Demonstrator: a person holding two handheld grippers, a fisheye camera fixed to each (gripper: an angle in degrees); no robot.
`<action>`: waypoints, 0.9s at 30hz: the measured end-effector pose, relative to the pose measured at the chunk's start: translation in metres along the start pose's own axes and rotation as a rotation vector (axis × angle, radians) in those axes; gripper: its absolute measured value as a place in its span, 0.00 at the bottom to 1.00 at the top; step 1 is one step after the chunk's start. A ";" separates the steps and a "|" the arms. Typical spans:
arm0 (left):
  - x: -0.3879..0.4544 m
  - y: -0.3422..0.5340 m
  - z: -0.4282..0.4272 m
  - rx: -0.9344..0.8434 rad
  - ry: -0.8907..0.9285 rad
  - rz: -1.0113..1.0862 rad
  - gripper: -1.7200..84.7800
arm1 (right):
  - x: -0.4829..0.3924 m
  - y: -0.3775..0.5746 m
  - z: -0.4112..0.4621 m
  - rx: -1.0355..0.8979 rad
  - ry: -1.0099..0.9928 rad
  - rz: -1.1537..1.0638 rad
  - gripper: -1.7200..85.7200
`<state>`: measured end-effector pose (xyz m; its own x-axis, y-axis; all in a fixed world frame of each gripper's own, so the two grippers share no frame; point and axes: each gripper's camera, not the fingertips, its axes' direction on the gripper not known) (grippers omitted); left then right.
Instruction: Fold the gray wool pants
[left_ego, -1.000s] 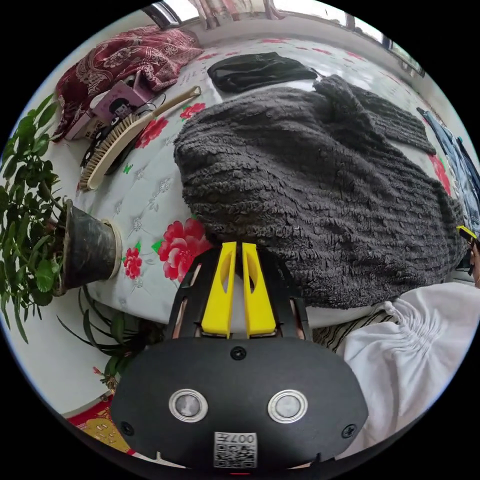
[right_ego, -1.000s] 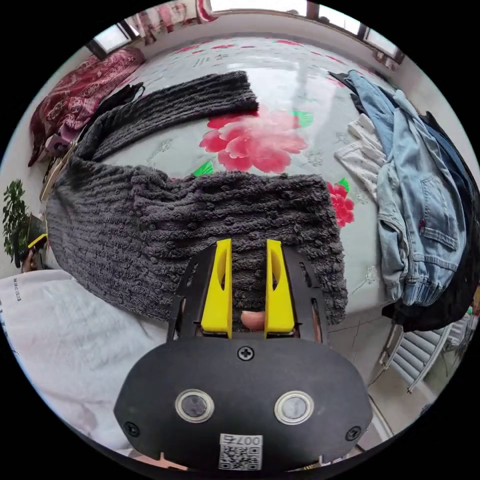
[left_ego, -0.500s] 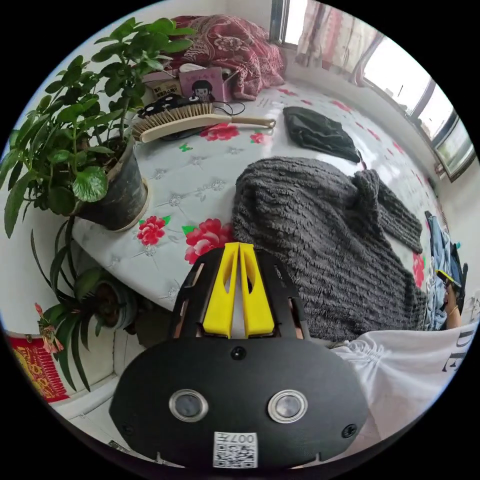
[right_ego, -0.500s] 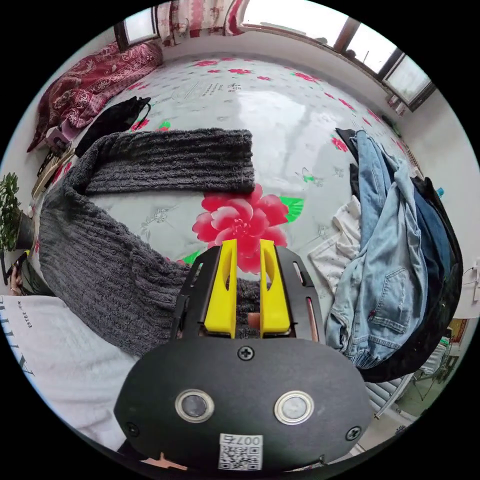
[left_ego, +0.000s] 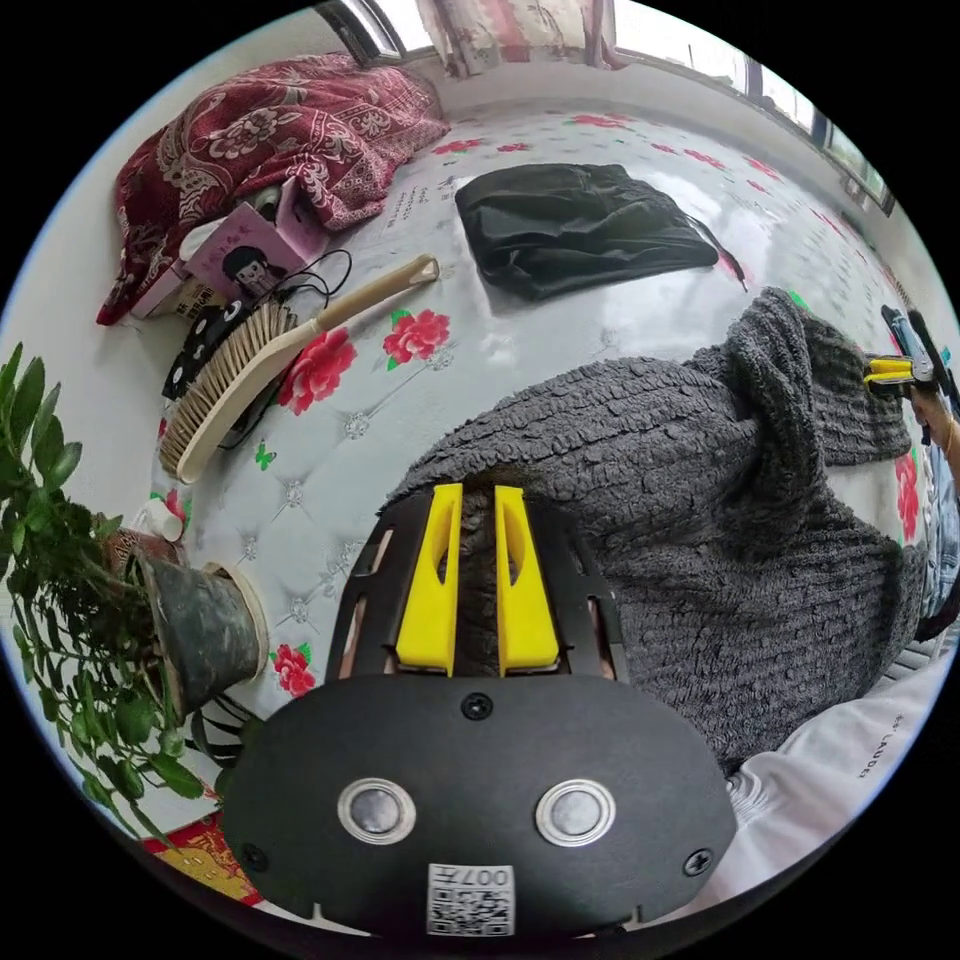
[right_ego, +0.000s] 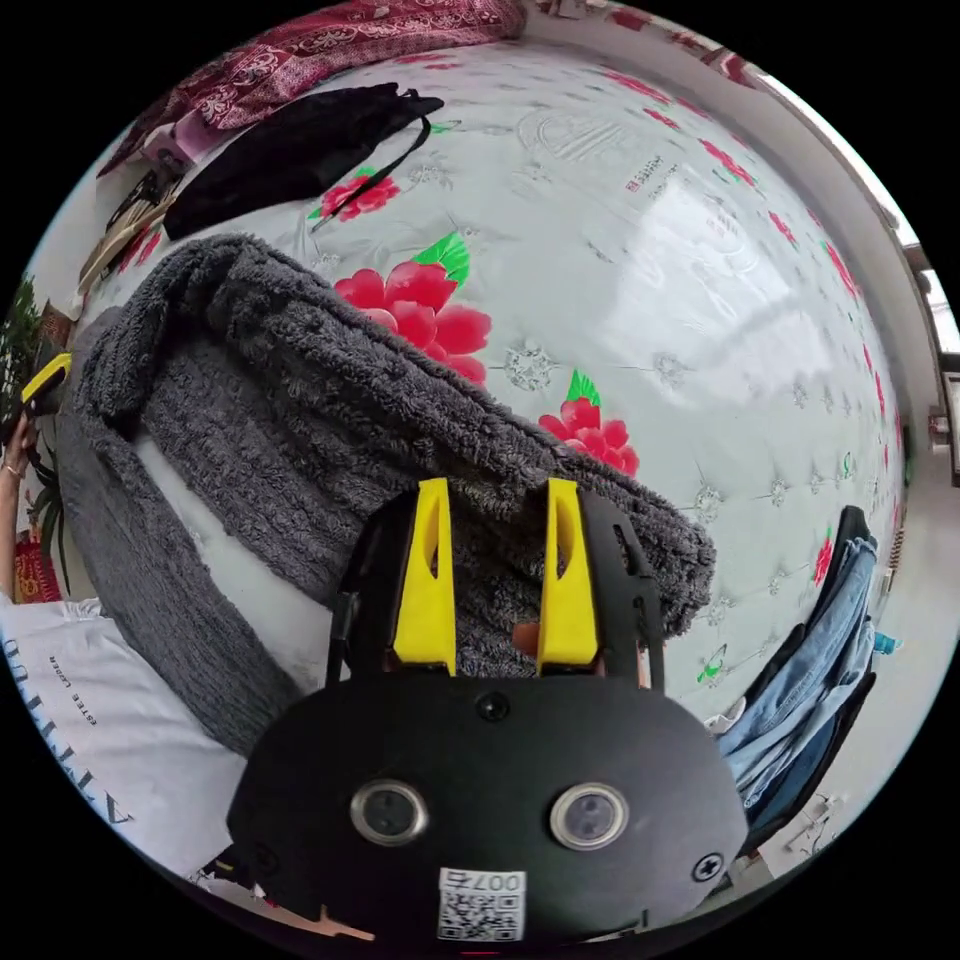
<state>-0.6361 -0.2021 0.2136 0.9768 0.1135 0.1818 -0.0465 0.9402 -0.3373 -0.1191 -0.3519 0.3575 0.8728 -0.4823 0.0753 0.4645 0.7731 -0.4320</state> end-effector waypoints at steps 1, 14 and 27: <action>0.000 -0.012 0.013 -0.034 -0.006 0.013 0.09 | 0.001 -0.002 -0.010 0.024 0.011 -0.005 0.07; -0.004 0.026 0.004 0.088 0.026 -0.004 0.05 | 0.026 0.215 -0.057 0.260 0.214 0.423 0.06; -0.071 -0.078 0.040 0.021 0.169 -0.014 0.09 | 0.058 0.161 -0.056 0.376 0.017 0.395 0.12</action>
<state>-0.7105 -0.2703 0.2637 0.9985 0.0469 0.0280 -0.0356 0.9481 -0.3160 -0.0018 -0.2790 0.2420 0.9906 -0.1296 -0.0434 0.1262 0.9893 -0.0733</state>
